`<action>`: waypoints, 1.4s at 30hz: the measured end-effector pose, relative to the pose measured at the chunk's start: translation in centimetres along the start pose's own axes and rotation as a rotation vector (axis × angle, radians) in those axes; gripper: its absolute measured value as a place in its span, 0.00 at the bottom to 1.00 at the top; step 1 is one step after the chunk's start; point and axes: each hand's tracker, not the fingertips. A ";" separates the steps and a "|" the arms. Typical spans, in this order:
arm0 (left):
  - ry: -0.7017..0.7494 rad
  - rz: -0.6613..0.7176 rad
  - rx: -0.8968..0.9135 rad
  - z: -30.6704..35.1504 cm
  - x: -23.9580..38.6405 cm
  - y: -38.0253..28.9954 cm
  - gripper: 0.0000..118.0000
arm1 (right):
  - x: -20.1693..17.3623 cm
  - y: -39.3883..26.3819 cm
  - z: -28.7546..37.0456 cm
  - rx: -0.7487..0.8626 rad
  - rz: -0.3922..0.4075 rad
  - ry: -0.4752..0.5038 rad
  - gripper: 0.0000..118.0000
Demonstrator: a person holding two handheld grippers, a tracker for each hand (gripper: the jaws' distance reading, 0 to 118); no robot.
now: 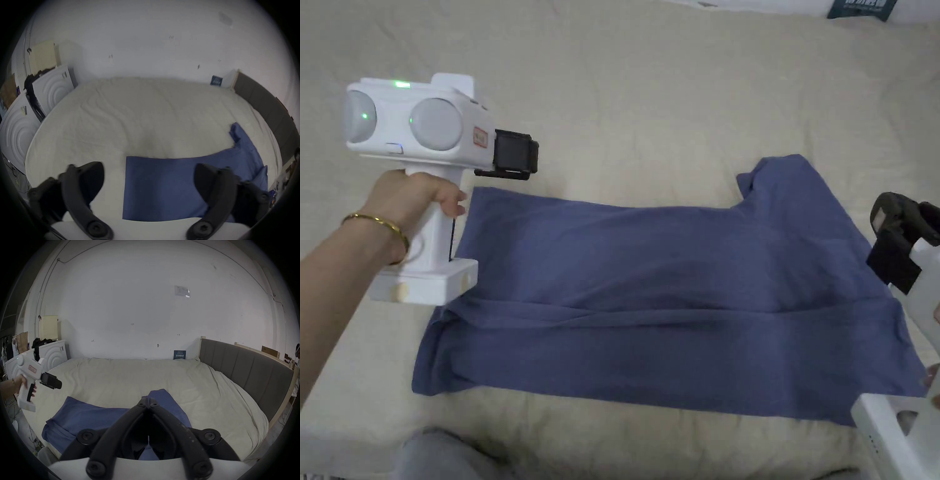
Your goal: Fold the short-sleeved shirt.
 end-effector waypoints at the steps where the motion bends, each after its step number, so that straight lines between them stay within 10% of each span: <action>1: 0.005 -0.002 -0.038 -1.6 -0.5 0.6 1.00 | 0.1 -0.1 -0.7 -0.014 -0.003 0.002 0.01; 7: 0.079 -0.016 -0.219 -10.2 -2.2 0.9 1.00 | 0.0 -1.0 -4.4 -0.088 -0.015 -0.020 0.01; 12: 0.074 0.036 -0.265 -14.4 -2.9 -0.2 0.80 | 0.3 -2.9 -6.4 -0.149 -0.048 -0.035 0.01; 18: 0.002 0.031 -0.196 -13.7 -2.6 -1.1 0.02 | 1.2 -3.7 -7.9 -0.211 -0.079 -0.047 0.01; 25: -0.032 0.047 -0.090 -9.0 -2.2 -1.0 0.02 | 4.5 0.5 -12.2 -0.279 -0.065 -0.037 0.04; 29: -0.072 0.066 -0.014 -5.6 -2.2 -0.6 0.02 | 6.8 3.1 -18.6 -0.451 0.042 -0.043 0.26; 32: -0.077 0.067 0.006 -4.1 -2.4 -0.5 0.02 | 8.3 2.8 -23.7 -0.590 0.068 -0.072 0.80; 34: -0.083 0.076 0.015 -4.7 -3.2 -0.5 0.02 | 9.3 1.7 -26.8 -0.680 0.051 -0.086 0.97; 40: -0.080 0.119 0.009 -4.9 -3.6 -1.4 0.02 | 11.1 -2.8 -32.2 -0.758 -0.116 -0.216 0.96; 42: -0.065 0.100 0.006 -5.3 -3.4 -1.5 0.02 | 10.9 -3.4 -33.2 -0.749 -0.124 -0.223 0.80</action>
